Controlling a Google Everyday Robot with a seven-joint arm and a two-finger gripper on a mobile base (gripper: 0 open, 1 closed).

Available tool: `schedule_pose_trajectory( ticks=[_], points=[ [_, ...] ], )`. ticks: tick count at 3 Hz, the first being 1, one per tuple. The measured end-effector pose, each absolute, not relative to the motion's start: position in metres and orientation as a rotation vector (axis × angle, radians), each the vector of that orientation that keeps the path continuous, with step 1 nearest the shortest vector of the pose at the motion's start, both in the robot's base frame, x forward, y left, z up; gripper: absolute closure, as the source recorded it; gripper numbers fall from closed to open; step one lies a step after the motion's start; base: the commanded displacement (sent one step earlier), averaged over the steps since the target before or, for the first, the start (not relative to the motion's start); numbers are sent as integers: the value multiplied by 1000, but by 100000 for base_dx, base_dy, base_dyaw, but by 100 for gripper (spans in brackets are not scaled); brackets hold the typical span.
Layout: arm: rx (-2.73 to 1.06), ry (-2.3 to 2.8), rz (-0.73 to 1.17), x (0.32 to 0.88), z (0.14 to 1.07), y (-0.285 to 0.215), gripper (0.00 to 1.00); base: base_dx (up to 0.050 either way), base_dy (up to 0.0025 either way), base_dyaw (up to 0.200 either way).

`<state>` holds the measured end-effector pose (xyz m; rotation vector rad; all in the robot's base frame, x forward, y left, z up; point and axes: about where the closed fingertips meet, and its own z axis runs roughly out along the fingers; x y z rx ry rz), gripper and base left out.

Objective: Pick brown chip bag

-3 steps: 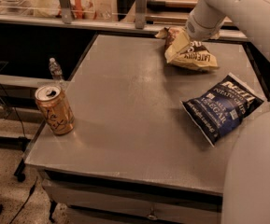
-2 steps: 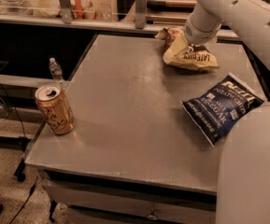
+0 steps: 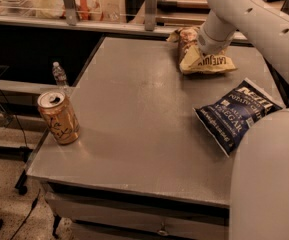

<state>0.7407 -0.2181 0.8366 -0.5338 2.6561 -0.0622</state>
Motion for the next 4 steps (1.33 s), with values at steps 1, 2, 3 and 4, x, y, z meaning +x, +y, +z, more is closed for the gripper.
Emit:
schedule_pose_trajectory(
  ticks=[1,2,3,4],
  points=[
    [-547,2661,-54,739,834,-217,65,0,0,0],
    [-547,2661,-54,739,838,-217,87,0,0,0],
    [-548,2660,-54,739,839,-217,100,0,0,0],
    [-551,2659,-54,739,840,-217,100,0,0,0]
  ],
)
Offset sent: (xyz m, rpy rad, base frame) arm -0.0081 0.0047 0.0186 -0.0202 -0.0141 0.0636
